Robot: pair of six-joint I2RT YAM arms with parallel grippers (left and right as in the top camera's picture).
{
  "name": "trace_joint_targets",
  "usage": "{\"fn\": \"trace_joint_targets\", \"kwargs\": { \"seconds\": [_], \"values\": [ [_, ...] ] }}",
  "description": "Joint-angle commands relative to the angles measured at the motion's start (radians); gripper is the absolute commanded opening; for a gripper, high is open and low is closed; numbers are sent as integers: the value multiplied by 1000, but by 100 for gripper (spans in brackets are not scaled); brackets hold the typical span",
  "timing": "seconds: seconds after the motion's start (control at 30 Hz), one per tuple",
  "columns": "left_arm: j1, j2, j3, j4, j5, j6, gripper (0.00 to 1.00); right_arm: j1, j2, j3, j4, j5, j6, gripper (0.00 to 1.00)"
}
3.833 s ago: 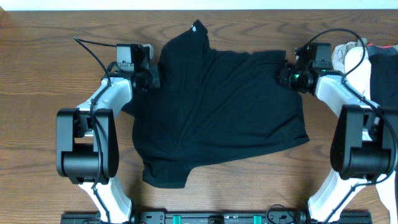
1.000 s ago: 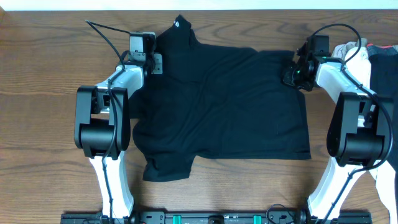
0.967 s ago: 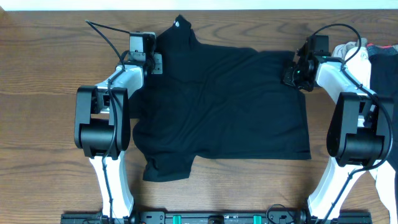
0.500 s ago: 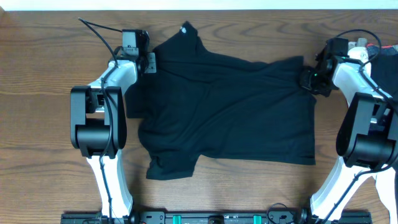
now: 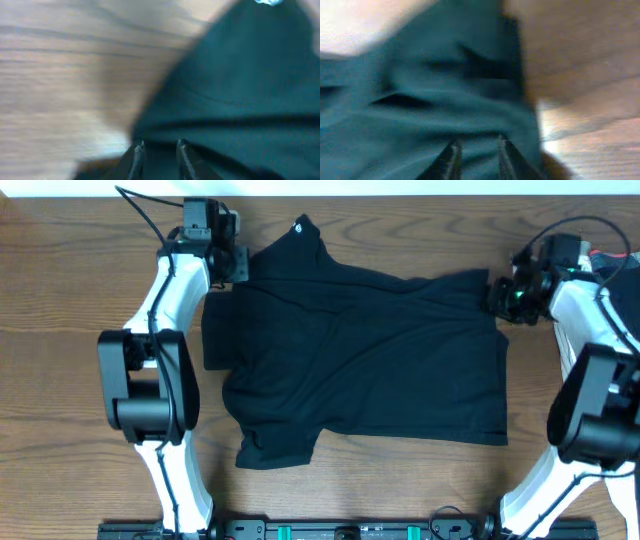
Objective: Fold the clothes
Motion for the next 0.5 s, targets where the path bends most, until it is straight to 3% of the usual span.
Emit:
{"fn": "trace_joint_targets", "kwargs": {
  "seconds": [0.0, 0.13, 0.47],
  "values": [
    [-41, -23, 7, -118, 146, 20, 20, 25, -49, 27, -56, -135, 24, 21],
    [-87, -21, -54, -212, 133, 47, 19, 93, -39, 26, -203, -57, -7, 27],
    [-98, -19, -246, -170, 10, 45, 20, 212, 43, -35, -308, 163, 51, 19]
  ]
}}
